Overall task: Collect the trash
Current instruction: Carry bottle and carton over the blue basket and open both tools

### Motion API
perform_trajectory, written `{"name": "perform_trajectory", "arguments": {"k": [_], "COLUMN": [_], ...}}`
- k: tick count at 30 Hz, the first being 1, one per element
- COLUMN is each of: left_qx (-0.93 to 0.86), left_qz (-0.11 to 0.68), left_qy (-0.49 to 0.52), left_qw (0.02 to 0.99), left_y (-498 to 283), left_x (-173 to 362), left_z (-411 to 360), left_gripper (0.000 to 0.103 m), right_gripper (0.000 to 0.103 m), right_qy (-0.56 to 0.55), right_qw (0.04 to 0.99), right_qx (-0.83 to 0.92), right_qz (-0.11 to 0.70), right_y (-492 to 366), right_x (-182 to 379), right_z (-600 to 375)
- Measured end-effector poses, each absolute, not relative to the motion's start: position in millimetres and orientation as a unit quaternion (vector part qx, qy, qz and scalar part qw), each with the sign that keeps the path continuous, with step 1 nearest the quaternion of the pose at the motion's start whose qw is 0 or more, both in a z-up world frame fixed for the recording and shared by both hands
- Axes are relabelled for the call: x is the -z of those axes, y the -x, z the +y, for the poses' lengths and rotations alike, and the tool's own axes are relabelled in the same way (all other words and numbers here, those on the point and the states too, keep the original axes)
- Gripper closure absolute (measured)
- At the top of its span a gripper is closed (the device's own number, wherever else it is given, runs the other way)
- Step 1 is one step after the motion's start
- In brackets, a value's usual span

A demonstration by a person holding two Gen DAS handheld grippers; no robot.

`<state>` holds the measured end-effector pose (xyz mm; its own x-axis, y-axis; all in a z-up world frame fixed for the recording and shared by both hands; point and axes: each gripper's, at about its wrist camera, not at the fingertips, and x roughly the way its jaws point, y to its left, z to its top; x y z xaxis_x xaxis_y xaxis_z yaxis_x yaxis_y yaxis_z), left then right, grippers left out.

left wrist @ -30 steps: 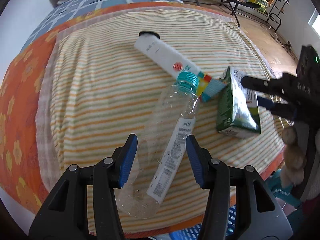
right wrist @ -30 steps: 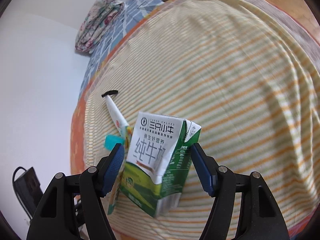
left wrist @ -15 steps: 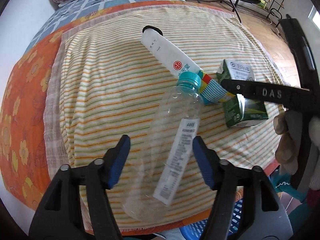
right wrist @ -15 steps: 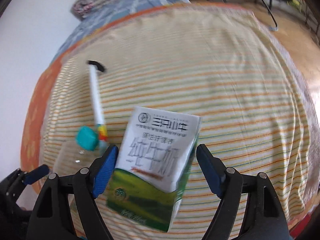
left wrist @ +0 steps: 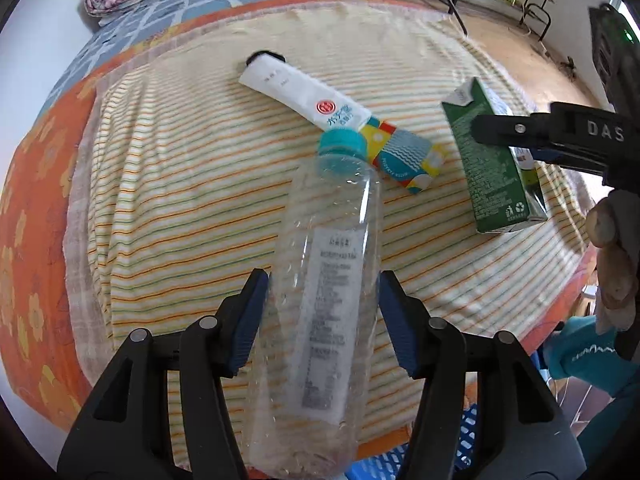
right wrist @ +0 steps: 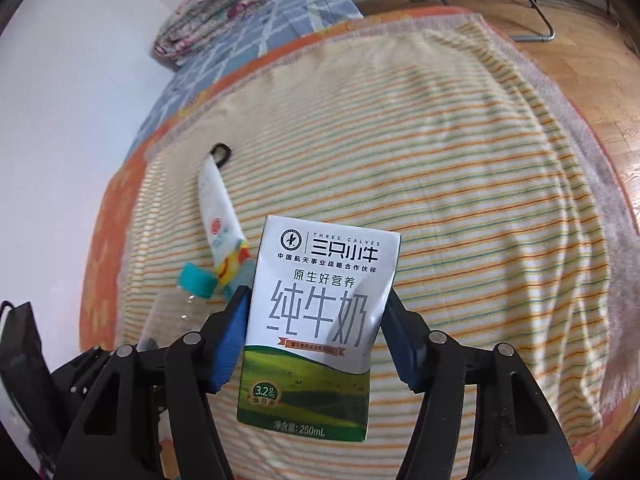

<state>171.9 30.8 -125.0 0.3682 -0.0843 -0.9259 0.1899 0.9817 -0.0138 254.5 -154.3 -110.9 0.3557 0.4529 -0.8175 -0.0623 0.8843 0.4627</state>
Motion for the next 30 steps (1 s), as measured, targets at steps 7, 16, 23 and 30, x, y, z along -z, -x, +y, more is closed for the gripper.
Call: {"name": "perform_trajectory", "arguments": {"k": [7, 16, 23, 30], "left_qx": [0.091, 0.119, 0.124, 0.120], "left_qz": [0.533, 0.502, 0.483, 0.472], "left_qy": [-0.019, 0.026, 0.021, 0.047], "left_qw": [0.841, 0.856, 0.866, 0.872], "left_y": [-157, -122, -91, -58], "left_x": [99, 64, 57, 65], "left_z": [32, 18, -4, -15], "left_gripper": [0.045, 0.045, 0.045, 0.045], "right_gripper": [0.041, 0.041, 0.041, 0.041], "right_qy": [-0.183, -0.154, -0.151, -0.148], "right_qw": [0.816, 0.833, 0.833, 0.827], "right_qx": [-0.178, -0.216, -0.227, -0.234], "right_qz": [0.519, 0.486, 0.482, 0.489], "right_y": [-230, -177, -138, -102], "right_x": [83, 47, 42, 50], "right_z": [-165, -173, -190, -204]}}
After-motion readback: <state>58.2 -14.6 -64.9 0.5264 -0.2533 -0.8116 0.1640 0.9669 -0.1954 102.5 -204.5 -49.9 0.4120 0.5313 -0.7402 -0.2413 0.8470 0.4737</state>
